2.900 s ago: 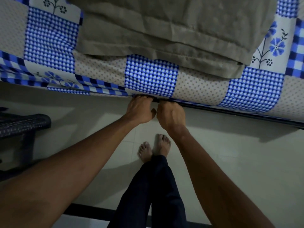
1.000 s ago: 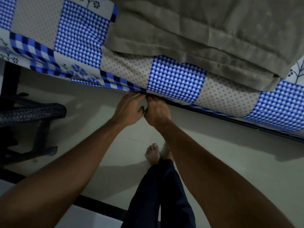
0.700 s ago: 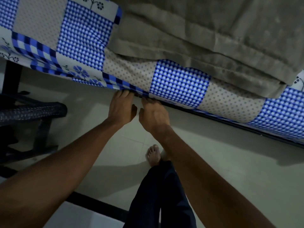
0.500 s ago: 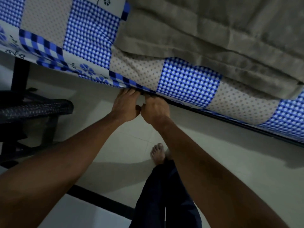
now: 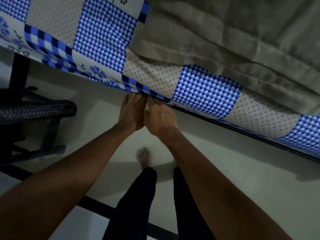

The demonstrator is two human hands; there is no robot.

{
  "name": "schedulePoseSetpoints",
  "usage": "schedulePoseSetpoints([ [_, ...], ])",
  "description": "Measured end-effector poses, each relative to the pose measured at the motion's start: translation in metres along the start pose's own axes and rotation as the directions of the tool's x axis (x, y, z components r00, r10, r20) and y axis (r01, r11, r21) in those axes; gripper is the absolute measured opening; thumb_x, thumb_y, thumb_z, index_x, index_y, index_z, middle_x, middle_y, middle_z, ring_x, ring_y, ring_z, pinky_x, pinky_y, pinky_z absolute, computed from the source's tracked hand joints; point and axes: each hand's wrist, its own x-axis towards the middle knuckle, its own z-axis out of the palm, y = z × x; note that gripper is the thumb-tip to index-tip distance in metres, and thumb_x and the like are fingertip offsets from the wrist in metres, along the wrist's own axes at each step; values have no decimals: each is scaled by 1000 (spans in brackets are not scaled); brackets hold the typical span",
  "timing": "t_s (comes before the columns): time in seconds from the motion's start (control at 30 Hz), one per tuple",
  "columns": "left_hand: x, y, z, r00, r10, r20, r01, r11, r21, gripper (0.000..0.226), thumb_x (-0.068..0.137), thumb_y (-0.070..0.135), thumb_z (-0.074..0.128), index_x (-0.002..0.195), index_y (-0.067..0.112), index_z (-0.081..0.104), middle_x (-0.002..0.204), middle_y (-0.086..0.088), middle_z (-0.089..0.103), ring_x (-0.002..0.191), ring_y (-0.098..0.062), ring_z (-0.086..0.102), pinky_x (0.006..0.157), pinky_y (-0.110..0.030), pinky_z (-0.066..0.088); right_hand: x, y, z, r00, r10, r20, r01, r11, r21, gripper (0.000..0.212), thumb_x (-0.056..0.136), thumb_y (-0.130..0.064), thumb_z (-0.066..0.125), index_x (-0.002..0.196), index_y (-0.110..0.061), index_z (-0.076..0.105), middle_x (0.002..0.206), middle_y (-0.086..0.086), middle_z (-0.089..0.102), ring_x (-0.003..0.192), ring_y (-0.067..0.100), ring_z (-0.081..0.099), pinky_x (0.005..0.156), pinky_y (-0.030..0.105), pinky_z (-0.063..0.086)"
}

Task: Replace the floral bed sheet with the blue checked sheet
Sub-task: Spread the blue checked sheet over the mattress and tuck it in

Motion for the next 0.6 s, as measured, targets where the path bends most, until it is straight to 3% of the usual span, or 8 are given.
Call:
schedulePoseSetpoints([
  [0.13, 7, -16, -11, 989, 94, -111, -110, 983, -150, 57, 65, 19, 72, 120, 11, 64, 124, -9, 64, 120, -34, 53, 105, -48, 43, 20, -8, 7, 987, 146, 71, -143, 989, -43, 46, 93, -29, 56, 137, -15, 52, 127, 12, 64, 115, 33, 62, 92, 40, 50],
  [0.23, 6, -31, -26, 954, 96, -286, -183, 938, -295, 38, 68, 3, 64, 104, 11, 74, 99, -8, 74, 90, -30, 67, 79, -39, 56, 31, -24, 8, 965, 228, 126, -208, 966, -155, 43, 98, -34, 50, 137, -17, 52, 133, 10, 60, 122, 30, 58, 94, 40, 49],
  [0.27, 3, -36, -31, 937, 99, -336, -203, 935, -292, 36, 71, 3, 61, 104, 11, 74, 97, -7, 75, 87, -27, 67, 77, -37, 55, 36, -29, 7, 961, 249, 120, -224, 957, -186, 40, 98, -33, 49, 134, -16, 55, 133, 10, 61, 121, 29, 59, 93, 39, 50],
  [0.43, -3, -58, -33, 916, 279, -288, -334, 929, -163, 42, 73, 11, 54, 112, 8, 69, 109, -9, 66, 101, -30, 58, 85, -44, 49, 42, -43, 6, 922, 376, 97, -349, 912, -218, 35, 97, -33, 51, 127, -16, 59, 129, 9, 62, 119, 28, 59, 92, 37, 48],
  [0.6, -5, -61, -38, 918, 313, -244, -343, 935, -93, 50, 75, 18, 58, 124, 11, 64, 121, -6, 61, 114, -28, 53, 100, -44, 43, 44, -57, 18, 892, 451, 29, -432, 870, -238, 33, 97, -32, 54, 126, -19, 59, 128, 8, 62, 118, 27, 59, 89, 37, 49],
])
